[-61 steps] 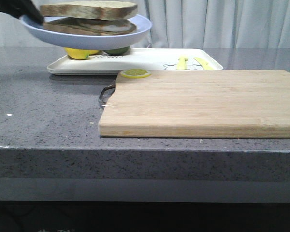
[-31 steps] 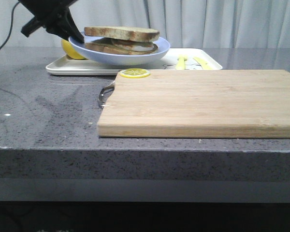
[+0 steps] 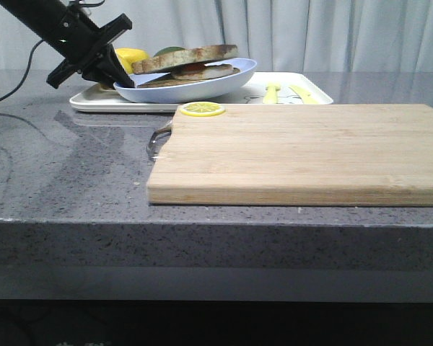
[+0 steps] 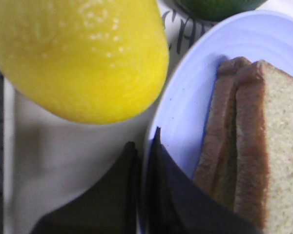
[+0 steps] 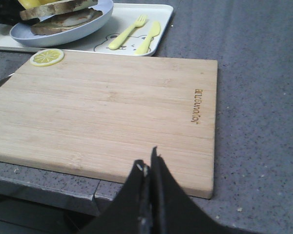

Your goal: Place bread and move sandwich to tray

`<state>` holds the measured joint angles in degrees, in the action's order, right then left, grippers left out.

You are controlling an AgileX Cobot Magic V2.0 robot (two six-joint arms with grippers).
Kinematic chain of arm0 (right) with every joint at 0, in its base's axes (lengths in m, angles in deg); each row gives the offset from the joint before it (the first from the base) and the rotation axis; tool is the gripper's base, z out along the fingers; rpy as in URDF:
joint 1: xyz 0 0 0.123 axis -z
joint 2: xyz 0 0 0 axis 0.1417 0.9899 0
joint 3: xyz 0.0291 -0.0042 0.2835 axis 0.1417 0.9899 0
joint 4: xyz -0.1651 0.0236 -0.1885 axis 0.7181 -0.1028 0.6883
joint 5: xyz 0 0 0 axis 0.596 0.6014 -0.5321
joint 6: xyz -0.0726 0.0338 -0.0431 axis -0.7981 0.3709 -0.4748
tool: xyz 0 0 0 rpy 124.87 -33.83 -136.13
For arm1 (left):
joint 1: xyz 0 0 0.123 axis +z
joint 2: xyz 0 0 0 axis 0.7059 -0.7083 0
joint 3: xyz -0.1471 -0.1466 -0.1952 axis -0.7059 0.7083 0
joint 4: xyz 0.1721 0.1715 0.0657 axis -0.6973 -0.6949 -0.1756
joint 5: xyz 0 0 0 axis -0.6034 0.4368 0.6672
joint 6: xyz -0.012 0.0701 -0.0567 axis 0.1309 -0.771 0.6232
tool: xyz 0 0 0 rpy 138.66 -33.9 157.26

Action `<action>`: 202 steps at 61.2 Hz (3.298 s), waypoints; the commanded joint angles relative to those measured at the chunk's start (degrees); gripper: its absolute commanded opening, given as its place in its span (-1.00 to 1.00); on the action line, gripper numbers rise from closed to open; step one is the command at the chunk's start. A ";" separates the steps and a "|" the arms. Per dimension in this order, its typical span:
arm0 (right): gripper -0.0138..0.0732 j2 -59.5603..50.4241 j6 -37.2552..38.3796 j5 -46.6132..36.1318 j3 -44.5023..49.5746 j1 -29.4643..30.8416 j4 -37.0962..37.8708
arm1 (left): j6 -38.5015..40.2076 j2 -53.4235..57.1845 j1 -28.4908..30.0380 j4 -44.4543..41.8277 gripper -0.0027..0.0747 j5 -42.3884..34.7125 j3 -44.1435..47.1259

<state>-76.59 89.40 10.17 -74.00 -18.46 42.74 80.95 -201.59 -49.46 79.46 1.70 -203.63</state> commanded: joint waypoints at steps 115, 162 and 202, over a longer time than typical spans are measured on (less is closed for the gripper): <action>-0.82 0.60 -0.12 -3.69 -1.38 0.30 0.13 | -4.01 38.93 -6.07 -16.90 -0.98 -0.07 28.98; -0.82 0.60 -0.12 -3.69 -1.38 0.30 0.13 | -4.01 98.72 0.93 -30.85 -0.98 -40.70 108.04; -0.82 0.60 -0.12 -3.69 -1.38 0.30 0.13 | -0.98 140.56 3.20 -33.49 -0.98 -47.41 129.24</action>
<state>-76.59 89.40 10.63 -74.00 -18.46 42.74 79.19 -60.44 -46.34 45.96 -38.29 -72.86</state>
